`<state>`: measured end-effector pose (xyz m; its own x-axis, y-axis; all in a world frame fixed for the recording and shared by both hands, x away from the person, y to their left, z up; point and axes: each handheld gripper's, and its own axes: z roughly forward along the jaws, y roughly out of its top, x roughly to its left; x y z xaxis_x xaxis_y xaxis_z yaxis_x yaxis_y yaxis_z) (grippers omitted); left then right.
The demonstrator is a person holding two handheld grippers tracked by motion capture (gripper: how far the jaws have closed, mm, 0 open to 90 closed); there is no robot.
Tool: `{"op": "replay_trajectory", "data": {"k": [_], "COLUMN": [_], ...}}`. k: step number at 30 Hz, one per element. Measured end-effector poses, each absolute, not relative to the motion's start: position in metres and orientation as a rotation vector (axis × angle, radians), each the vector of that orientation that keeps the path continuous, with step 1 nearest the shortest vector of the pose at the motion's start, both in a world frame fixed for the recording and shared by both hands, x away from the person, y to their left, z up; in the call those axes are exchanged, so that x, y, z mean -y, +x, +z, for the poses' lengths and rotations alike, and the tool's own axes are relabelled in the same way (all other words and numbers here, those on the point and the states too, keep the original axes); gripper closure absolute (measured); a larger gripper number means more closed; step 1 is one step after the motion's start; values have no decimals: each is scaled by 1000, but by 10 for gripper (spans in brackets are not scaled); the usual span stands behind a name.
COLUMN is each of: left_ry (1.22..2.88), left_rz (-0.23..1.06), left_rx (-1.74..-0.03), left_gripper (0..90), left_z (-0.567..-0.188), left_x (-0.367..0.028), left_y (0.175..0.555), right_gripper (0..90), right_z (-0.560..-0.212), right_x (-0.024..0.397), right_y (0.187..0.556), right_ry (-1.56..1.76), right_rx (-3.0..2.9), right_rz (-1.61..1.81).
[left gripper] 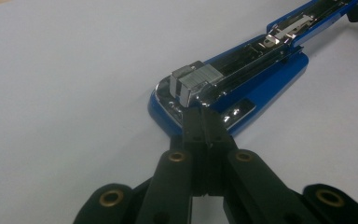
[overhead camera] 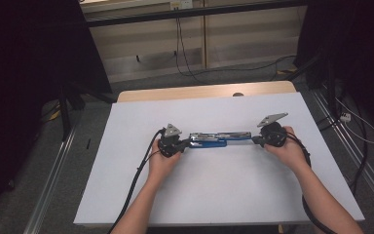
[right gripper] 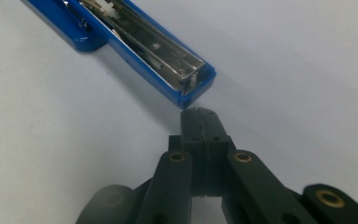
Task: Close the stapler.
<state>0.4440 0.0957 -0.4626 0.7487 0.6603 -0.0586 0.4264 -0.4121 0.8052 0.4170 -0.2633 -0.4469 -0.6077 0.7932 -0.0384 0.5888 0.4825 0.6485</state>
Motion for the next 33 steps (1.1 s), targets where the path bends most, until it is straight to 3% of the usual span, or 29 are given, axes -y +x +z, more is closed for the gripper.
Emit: {"op": "replay_trajectory", "data": {"k": [25, 27, 31, 33], "left_ry": [2067, 2053, 2046, 2034], "left_rz": [334, 308, 308, 294], "left_rx": [-821, -834, -851, -864], "left_gripper": [900, 897, 806, 710], "left_z": [-462, -461, -457, -455], "left_x": [-98, -98, -104, -106], "left_y": [443, 441, 439, 437], "right_gripper": [899, 868, 782, 709], "right_z": [-439, -442, -444, -443], "right_x": [251, 251, 250, 249], "right_y": [417, 416, 412, 409], "right_ry": [1115, 1124, 1128, 1125], "right_rx": [-2374, -2369, -2367, -2357], "right_rz": [962, 965, 979, 995]}}
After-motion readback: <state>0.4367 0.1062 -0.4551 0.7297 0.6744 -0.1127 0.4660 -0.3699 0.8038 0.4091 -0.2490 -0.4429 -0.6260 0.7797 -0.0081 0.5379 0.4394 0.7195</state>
